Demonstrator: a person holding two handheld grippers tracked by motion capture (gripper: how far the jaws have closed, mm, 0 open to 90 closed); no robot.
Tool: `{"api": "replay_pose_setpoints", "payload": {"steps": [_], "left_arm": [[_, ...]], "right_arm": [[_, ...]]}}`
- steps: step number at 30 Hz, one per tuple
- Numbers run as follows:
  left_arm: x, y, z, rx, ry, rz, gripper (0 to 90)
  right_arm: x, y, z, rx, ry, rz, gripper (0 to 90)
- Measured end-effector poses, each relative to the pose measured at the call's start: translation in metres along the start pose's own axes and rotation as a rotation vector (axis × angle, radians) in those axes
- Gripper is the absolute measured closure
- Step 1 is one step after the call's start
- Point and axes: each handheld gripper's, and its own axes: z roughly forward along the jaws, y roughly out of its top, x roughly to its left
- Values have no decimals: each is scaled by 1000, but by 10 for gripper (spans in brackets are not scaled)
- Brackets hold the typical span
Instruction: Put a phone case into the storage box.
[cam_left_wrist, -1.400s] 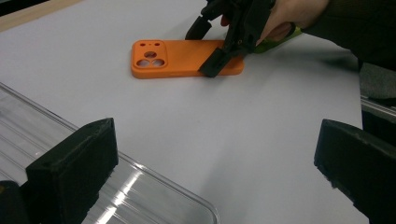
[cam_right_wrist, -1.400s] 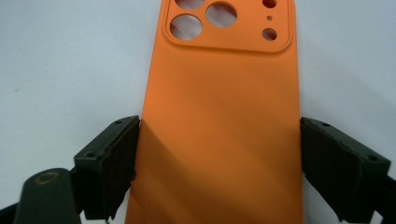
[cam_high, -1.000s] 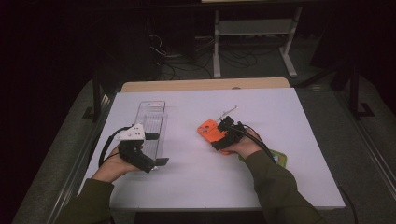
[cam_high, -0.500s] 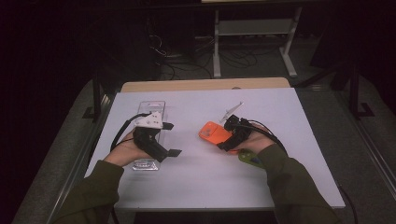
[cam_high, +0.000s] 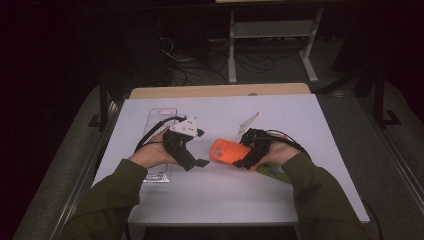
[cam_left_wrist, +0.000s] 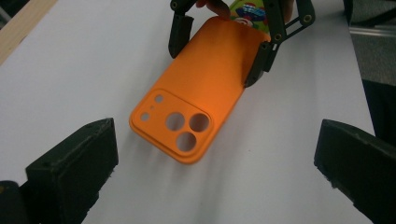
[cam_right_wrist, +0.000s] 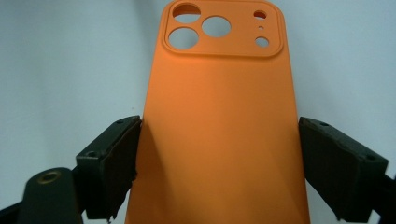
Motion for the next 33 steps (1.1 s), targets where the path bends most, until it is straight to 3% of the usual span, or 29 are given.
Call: {"api": "replay_pose_setpoints", "payload": {"steps": [13, 19, 20, 21, 23, 27, 28, 31, 33], "left_arm": [[-2, 3, 29, 117, -88, 83, 0], [-2, 5, 41, 151, -119, 105, 0], [-2, 6, 44, 169, -120, 125, 0], [-3, 6, 45, 174, -124, 115, 0], [-3, 6, 48, 191, -135, 139, 0], [-6, 6, 55, 199, -143, 136, 0], [-5, 6, 55, 213, -146, 152, 0], [-7, 6, 58, 200, -157, 134, 0], [-8, 6, 58, 205, -166, 126, 52]], "right_arm": [[15, 8, 5, -7, 97, -97, 151], [20, 12, 2, -23, 119, -113, 152], [21, 12, 2, -28, 119, -117, 152], [21, 13, 1, -30, 121, -124, 152], [22, 13, 0, -40, 119, -137, 152], [24, 14, -2, -57, 130, -151, 152], [24, 15, -2, -59, 139, -156, 152], [26, 16, -3, -67, 142, -166, 152], [27, 16, -4, -73, 142, -172, 152]]}}
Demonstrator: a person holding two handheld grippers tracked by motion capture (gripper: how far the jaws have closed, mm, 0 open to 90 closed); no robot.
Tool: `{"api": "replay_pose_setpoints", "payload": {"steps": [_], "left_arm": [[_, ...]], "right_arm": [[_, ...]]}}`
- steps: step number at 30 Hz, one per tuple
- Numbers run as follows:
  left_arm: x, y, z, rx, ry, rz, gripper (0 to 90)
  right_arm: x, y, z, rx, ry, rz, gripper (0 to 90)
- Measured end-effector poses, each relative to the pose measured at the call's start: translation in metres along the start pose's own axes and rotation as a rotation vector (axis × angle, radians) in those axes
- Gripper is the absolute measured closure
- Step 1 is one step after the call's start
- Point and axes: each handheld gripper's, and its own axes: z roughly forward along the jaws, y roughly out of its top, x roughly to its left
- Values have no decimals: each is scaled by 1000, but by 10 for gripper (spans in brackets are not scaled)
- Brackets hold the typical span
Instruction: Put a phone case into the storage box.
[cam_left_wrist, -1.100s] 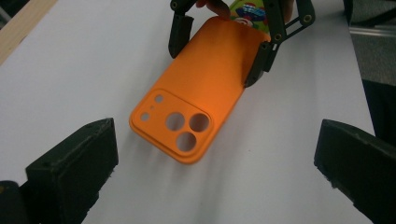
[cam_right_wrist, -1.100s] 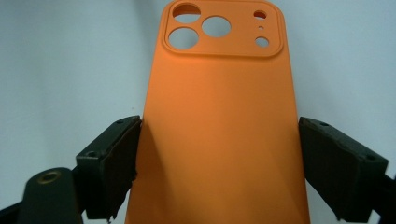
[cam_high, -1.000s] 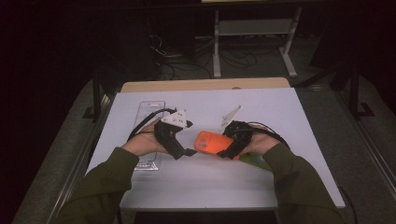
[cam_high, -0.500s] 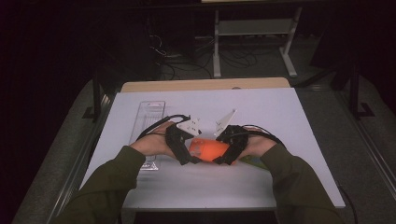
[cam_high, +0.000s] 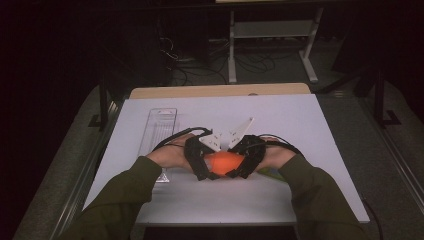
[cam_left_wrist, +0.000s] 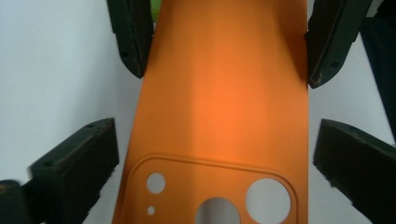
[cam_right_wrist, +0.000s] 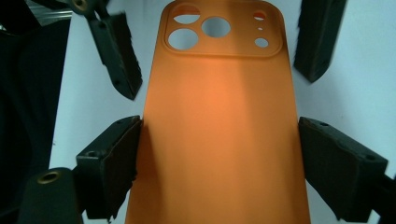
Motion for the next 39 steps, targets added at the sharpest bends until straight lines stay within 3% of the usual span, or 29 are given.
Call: {"api": "replay_pose_setpoints", "payload": {"steps": [1, 3, 4, 15, 25, 30, 32, 35, 36, 39], "left_arm": [[2, 0, -1, 19, 7, 25, 62], [0, 0, 0, -2, -9, 3, 71], [2, 0, -2, 25, -7, 38, 86], [2, -1, -3, 25, -31, 38, 140], [1, -1, -6, 31, -25, 22, 154], [1, -2, -9, 52, 2, -12, 153], [-1, -2, -10, 40, 13, -50, 153], [-2, 0, -11, 41, 44, -76, 153], [-1, 1, -12, 62, 51, -75, 153], [-3, 2, -11, 71, 79, -116, 153]], "right_arm": [[1, 1, 0, -2, 2, -1, 152], [1, 1, 0, -7, 3, -10, 152], [2, 2, 0, -9, 2, -13, 152], [3, 2, 0, -19, 21, -20, 152], [3, 1, 0, -34, 19, -31, 145], [1, -1, -12, -62, 1, 22, 123], [0, -4, -16, -67, -23, 38, 118], [-1, -10, -21, -75, -61, 81, 105], [-2, -12, -23, -81, -71, 97, 105], [-2, -18, -30, -92, -94, 162, 105]]}}
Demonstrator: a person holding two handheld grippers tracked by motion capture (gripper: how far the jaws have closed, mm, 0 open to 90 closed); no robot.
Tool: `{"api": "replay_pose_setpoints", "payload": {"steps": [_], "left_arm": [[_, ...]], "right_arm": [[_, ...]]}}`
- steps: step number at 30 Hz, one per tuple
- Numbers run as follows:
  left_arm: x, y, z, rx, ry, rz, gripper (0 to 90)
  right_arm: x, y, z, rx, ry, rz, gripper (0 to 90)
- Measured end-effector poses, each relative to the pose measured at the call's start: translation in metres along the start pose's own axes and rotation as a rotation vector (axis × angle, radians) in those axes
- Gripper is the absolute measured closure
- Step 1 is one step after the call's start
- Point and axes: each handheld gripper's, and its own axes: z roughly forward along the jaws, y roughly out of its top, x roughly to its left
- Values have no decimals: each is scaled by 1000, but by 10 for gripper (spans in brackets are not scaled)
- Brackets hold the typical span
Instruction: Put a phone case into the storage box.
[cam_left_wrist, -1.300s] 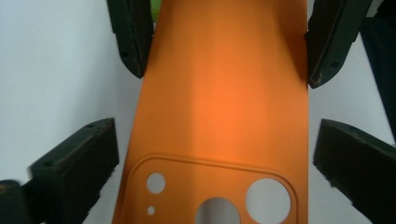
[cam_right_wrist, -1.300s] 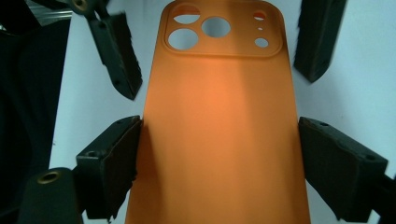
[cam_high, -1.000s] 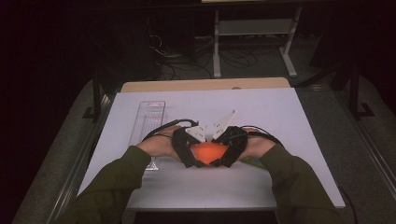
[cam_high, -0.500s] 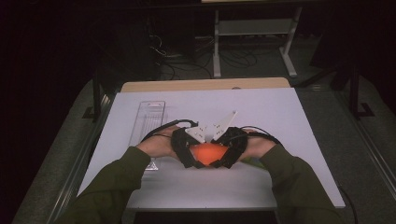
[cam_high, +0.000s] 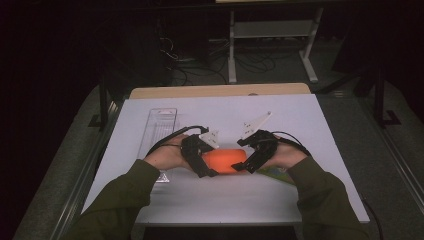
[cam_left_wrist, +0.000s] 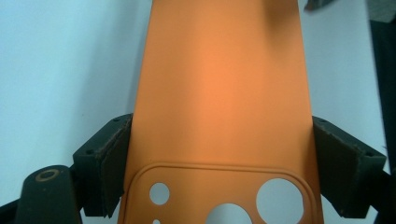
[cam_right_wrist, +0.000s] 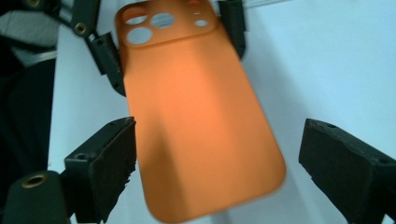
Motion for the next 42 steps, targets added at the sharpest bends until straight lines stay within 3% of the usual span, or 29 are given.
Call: {"api": "replay_pose_setpoints", "payload": {"steps": [3, 9, 14, 18, 20, 23, 27, 29, 30, 31, 32, 35, 39, 42], "left_arm": [[-1, 2, 0, 12, 38, -33, 153], [0, 2, -2, 16, 106, -117, 154], [3, 0, -4, -2, 122, -187, 154], [5, -4, -6, -49, 144, -258, 153], [6, -6, -8, -43, 144, -275, 153], [5, -8, -9, -59, 156, -315, 153], [5, -15, -6, -93, 151, -338, 153], [4, -16, -2, -84, 149, -353, 153], [4, -17, -3, -66, 151, -341, 153], [3, -16, -3, -84, 150, -360, 153], [3, -16, -4, -74, 145, -345, 153], [2, -15, -3, -95, 148, -361, 153], [2, -15, 0, -98, 142, -369, 153], [3, -15, 0, -93, 143, -363, 153]], "right_arm": [[-1, -4, -6, -20, -47, 27, 103], [-1, -13, -16, -56, -111, 134, 101], [2, -22, -20, -89, -149, 198, 101], [5, -31, -19, -104, -184, 251, 102], [8, -35, -17, -107, -191, 280, 101], [12, -41, -14, -109, -210, 301, 84], [18, -49, -11, -130, -218, 348, 73], [20, -53, -10, -135, -241, 348, 72], [22, -54, -9, -139, -243, 357, 65], [22, -56, -8, -145, -252, 352, 64], [22, -56, -7, -153, -255, 362, 65], [22, -57, -5, -168, -275, 360, 59], [24, -56, -3, -168, -301, 336, 50], [27, -56, -1, -155, -338, 289, 34]]}}
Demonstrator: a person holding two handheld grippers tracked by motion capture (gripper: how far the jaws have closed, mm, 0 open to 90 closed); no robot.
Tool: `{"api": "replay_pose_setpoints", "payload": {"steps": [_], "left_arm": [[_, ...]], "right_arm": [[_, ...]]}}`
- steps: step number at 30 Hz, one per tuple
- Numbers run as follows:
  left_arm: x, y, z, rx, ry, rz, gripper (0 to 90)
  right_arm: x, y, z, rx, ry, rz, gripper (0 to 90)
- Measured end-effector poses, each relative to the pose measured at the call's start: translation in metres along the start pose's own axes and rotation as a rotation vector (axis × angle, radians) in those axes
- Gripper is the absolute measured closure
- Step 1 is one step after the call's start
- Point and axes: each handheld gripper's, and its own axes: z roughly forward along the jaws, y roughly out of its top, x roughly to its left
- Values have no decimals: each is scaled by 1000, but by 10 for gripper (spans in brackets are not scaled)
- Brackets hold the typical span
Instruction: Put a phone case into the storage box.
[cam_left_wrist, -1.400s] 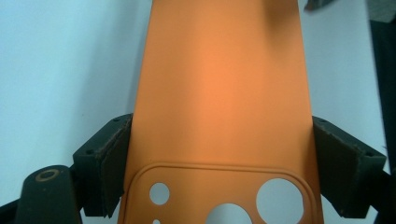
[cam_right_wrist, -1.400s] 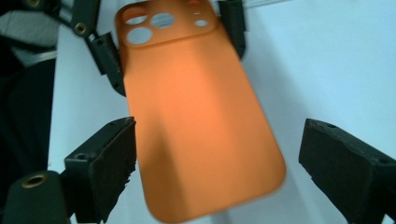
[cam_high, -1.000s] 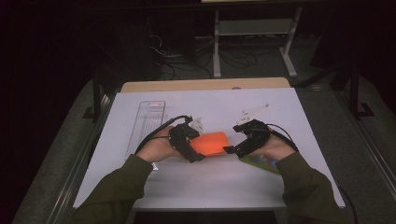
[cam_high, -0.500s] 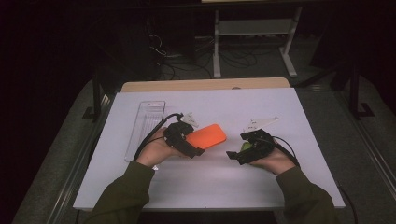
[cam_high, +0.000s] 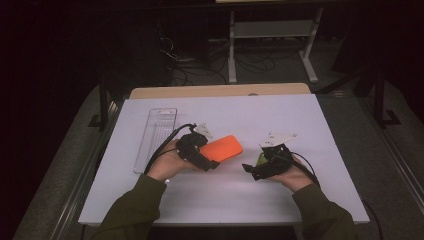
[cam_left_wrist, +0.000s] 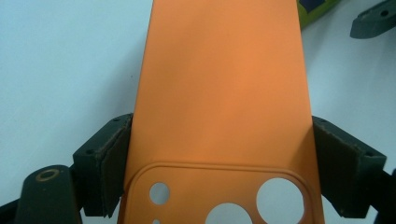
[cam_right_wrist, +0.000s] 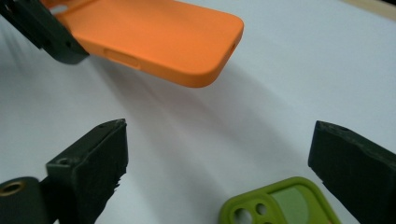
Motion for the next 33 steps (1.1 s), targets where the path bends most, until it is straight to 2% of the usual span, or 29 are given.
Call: {"api": "replay_pose_setpoints", "payload": {"steps": [1, 7, 17, 27, 29, 31, 33], "left_arm": [[1, 0, -1, 17, 1, 19, 153], [2, 0, -1, 17, 5, 20, 153], [3, -1, -1, 16, 3, 21, 153], [3, -1, -1, 20, 3, 28, 153], [3, -1, -1, 21, 1, 34, 153], [2, -1, 0, 15, 1, 25, 153], [3, -1, -1, 26, -1, 38, 153]], "right_arm": [[1, -1, 1, 4, -6, -8, 26], [3, -2, 3, 7, -66, -75, 15], [9, -4, 5, -26, -154, -188, 13], [16, -5, 7, -30, -243, -339, 12], [18, -5, 7, -30, -252, -355, 12], [20, -6, 9, -28, -270, -391, 13], [22, -7, 10, -18, -284, -416, 13]]}}
